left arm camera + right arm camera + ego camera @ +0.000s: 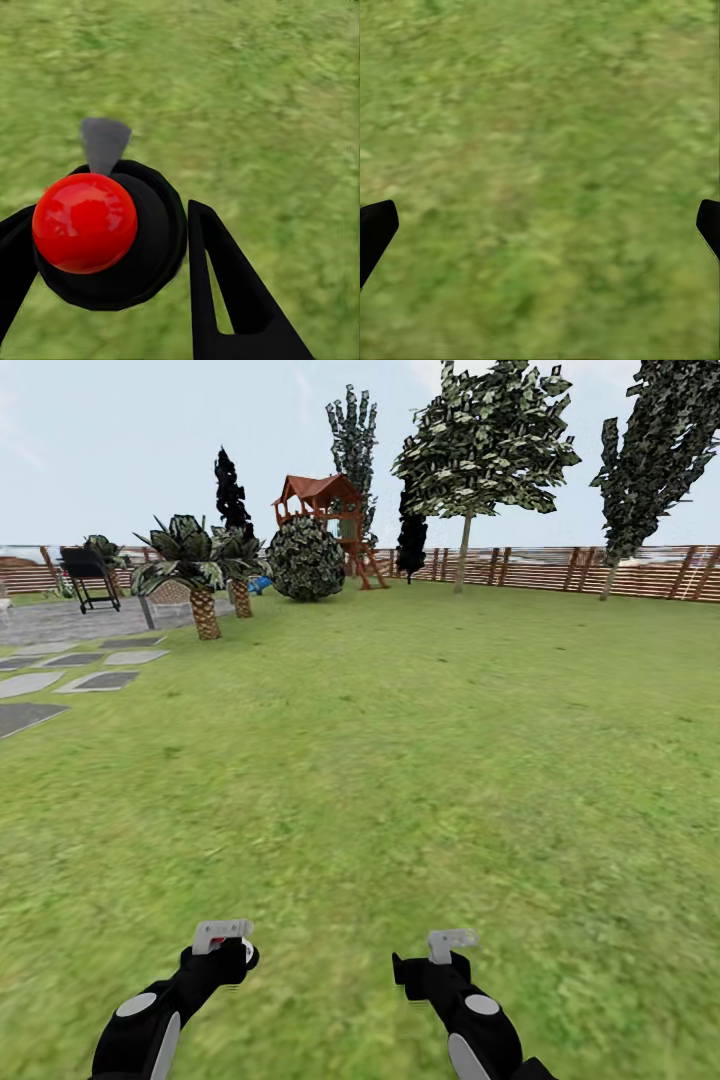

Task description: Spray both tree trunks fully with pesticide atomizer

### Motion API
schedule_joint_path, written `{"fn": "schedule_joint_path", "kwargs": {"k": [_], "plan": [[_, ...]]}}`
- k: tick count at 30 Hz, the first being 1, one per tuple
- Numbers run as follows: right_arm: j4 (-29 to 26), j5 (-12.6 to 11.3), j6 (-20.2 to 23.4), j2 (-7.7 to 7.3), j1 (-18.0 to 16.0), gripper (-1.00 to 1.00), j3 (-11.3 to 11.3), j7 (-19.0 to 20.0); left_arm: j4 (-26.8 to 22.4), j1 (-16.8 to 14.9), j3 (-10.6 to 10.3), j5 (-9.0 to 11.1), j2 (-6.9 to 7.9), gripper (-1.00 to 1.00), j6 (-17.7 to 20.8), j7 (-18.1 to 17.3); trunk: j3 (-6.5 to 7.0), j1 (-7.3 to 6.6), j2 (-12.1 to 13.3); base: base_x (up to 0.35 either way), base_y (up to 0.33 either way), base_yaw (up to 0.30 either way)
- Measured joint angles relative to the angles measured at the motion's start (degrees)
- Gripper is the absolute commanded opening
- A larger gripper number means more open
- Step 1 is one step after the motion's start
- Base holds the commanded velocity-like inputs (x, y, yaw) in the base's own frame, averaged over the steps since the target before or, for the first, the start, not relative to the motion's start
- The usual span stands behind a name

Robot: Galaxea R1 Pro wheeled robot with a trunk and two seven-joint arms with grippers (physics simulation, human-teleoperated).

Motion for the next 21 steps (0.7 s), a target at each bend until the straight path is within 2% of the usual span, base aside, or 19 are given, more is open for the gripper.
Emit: {"fn": "schedule_joint_path", "kwargs": {"k": [21], "plan": [[-1.1, -0.1, -0.2, -0.04, 1.3, 1.0, -0.2, 0.0, 2.4, -0.3, 0.0, -0.2, 0.27, -1.0, 0.2, 0.0, 0.0, 0.0, 0.0, 0.335, 0.0, 0.0]]}}
